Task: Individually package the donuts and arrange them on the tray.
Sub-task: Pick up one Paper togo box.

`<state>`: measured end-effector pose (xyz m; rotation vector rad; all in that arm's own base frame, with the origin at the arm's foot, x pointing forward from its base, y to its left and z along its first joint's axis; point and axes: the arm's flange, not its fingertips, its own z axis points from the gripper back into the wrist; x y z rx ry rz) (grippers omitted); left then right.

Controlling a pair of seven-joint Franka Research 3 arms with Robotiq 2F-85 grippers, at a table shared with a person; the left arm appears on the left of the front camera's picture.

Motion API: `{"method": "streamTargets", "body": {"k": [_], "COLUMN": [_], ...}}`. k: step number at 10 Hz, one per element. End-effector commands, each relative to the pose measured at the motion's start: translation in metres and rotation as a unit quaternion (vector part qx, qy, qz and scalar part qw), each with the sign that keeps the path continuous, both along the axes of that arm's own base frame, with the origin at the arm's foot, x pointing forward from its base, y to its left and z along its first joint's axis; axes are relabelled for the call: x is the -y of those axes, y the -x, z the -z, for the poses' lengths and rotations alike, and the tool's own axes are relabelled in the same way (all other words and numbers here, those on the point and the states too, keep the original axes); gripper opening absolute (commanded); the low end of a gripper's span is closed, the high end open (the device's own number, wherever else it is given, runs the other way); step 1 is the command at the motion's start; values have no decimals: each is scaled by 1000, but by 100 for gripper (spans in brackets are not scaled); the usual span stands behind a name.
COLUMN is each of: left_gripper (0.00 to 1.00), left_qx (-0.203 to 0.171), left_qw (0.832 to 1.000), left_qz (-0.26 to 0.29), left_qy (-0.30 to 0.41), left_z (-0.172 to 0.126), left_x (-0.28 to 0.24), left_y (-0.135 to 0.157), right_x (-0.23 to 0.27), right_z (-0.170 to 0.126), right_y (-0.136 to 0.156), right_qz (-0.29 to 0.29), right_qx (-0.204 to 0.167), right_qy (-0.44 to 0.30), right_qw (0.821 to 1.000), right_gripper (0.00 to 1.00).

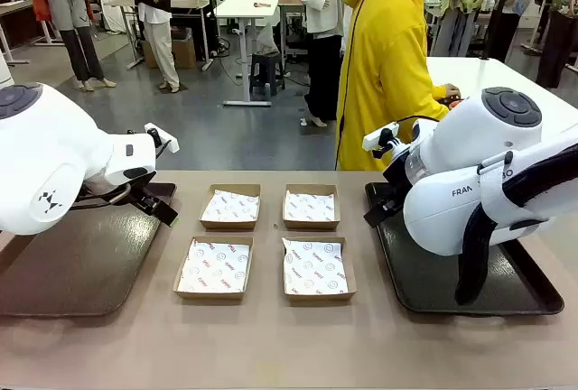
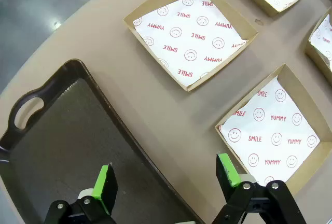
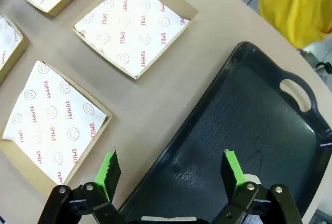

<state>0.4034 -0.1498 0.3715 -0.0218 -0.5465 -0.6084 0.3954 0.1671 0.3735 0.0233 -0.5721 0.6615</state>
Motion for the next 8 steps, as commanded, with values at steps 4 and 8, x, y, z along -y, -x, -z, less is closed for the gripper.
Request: {"method": "streamTargets", "body": {"k": [4,8], "left_gripper": [100,100], "left_qx": [0,0], "left_qw": [1000,1000], "left_qz": [0,0], "left_qy": [0,0], "left_z": [0,0], "left_x": [0,0], "left_y": [0,0], "right_x": [0,0], "right_z": [0,0], "right_y": [0,0], "right_qz": [0,0], "right_qx": [0,0], "right_qy": [0,0], "right_qw": [1000,1000], "right_gripper": [100,100]}}
